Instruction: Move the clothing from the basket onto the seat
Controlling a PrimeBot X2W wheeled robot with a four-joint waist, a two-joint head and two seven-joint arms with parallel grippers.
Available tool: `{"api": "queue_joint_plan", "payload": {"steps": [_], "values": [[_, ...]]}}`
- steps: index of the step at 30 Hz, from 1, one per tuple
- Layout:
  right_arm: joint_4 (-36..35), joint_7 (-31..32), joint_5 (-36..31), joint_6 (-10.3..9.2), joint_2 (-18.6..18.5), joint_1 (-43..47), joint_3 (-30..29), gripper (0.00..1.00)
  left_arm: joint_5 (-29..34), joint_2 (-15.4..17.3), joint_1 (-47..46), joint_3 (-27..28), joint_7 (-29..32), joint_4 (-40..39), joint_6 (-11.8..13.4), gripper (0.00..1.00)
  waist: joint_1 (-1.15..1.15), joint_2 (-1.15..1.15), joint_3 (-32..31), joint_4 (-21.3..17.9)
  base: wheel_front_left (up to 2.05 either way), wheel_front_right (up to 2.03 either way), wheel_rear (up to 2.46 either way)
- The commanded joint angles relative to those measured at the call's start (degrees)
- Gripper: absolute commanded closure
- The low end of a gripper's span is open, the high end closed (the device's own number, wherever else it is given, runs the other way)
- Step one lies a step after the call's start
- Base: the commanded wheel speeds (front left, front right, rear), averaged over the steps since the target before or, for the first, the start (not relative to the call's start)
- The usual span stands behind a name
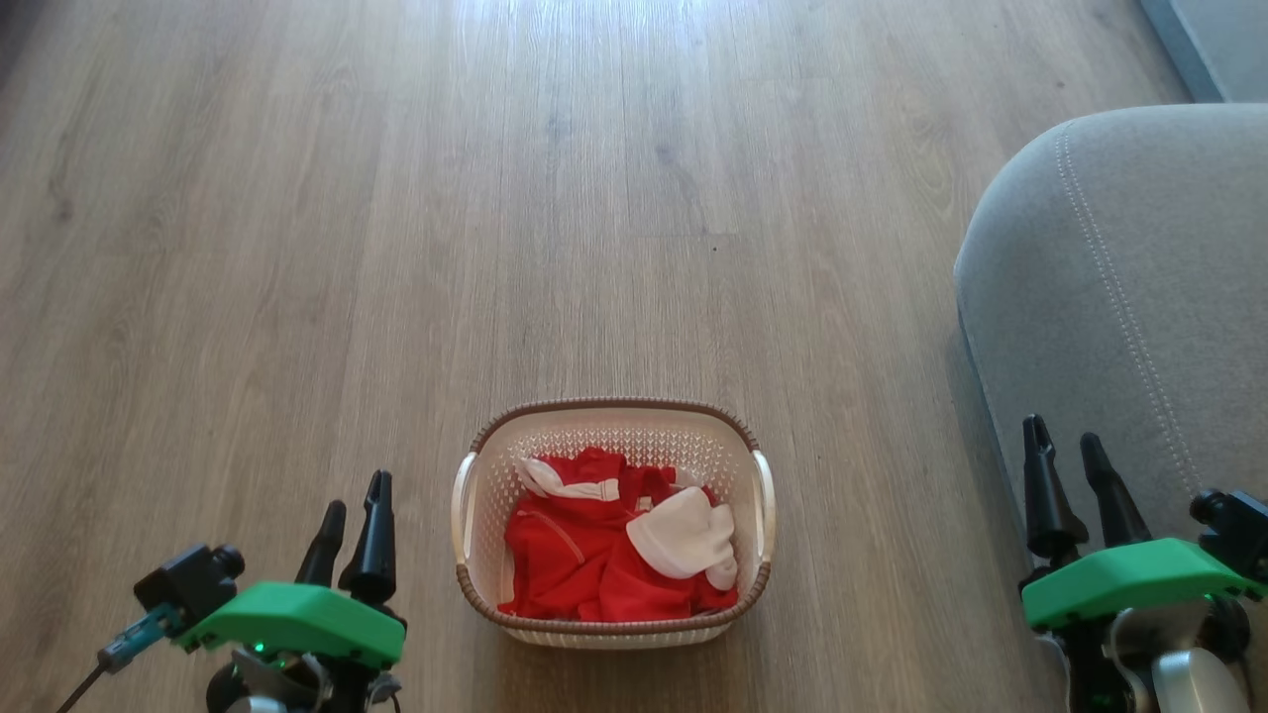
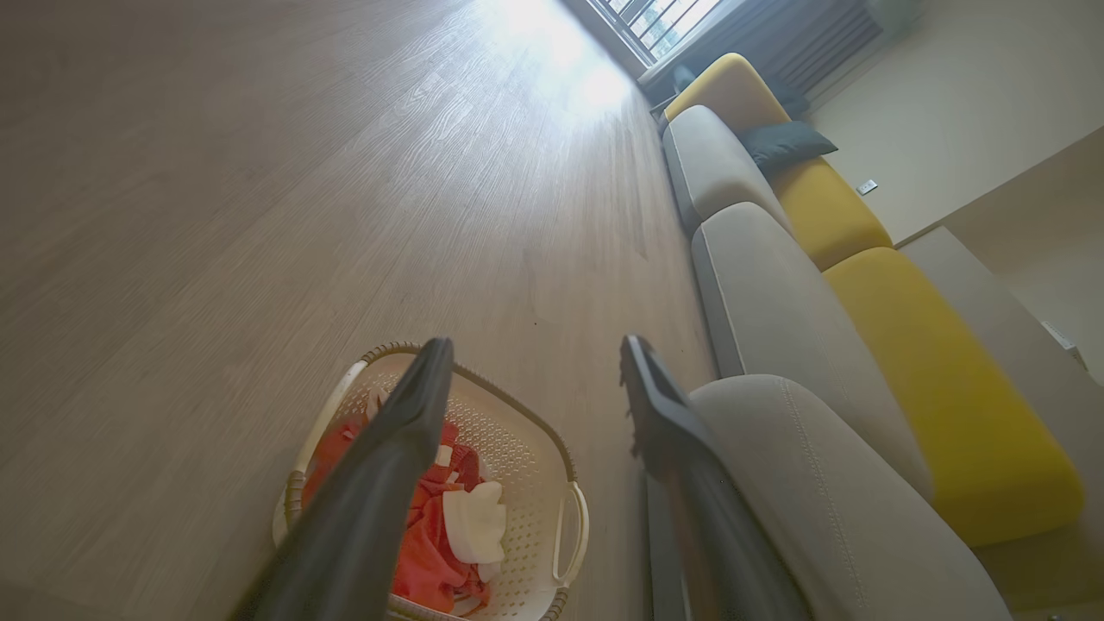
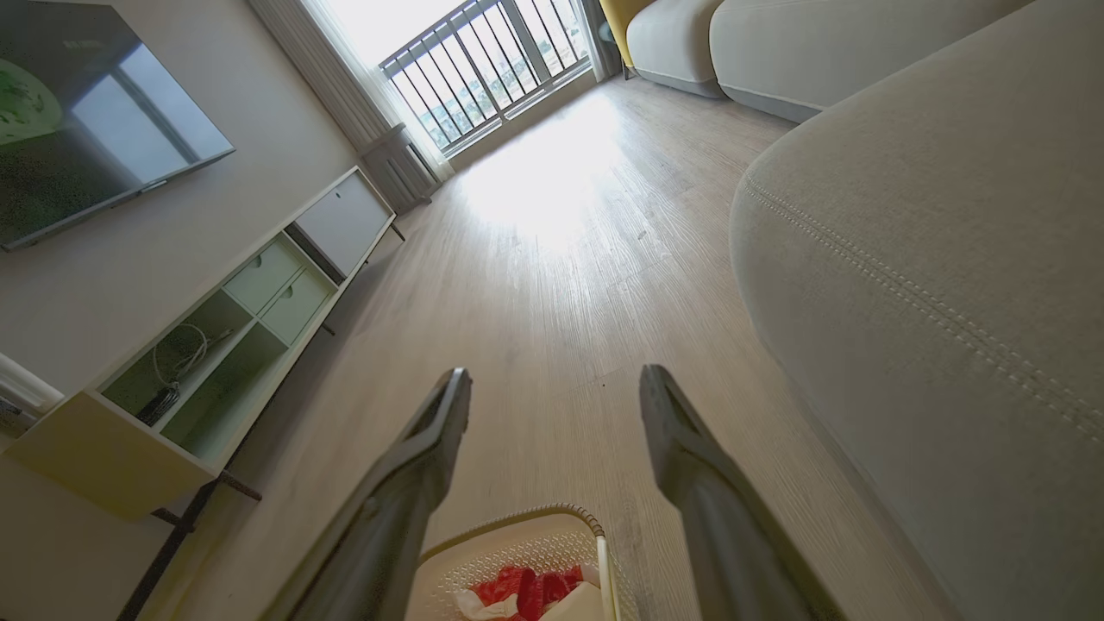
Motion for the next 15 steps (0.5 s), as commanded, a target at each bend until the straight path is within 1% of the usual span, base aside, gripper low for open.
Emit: {"api": "queue_joint_plan", "payload": {"steps": [1,15], "values": [[-2.47,-0.94,-2.33,-0.01,-0.53,-1.12,0.69,0.0,1.99,0.56,-1.68,0.77,-0.79,-2.37,0.32,0.0,0.0,0.0,0.11,0.01,0.0,0.0,0.0],[-3.96,-3.3,-13.82,-0.01,-0.63,-1.1,0.69,0.0,11.1,0.63,-1.69,-0.58,-3.13,-3.34,1.53,0.0,0.0,0.0,0.75,0.28,0.0,0.0,0.0]]}}
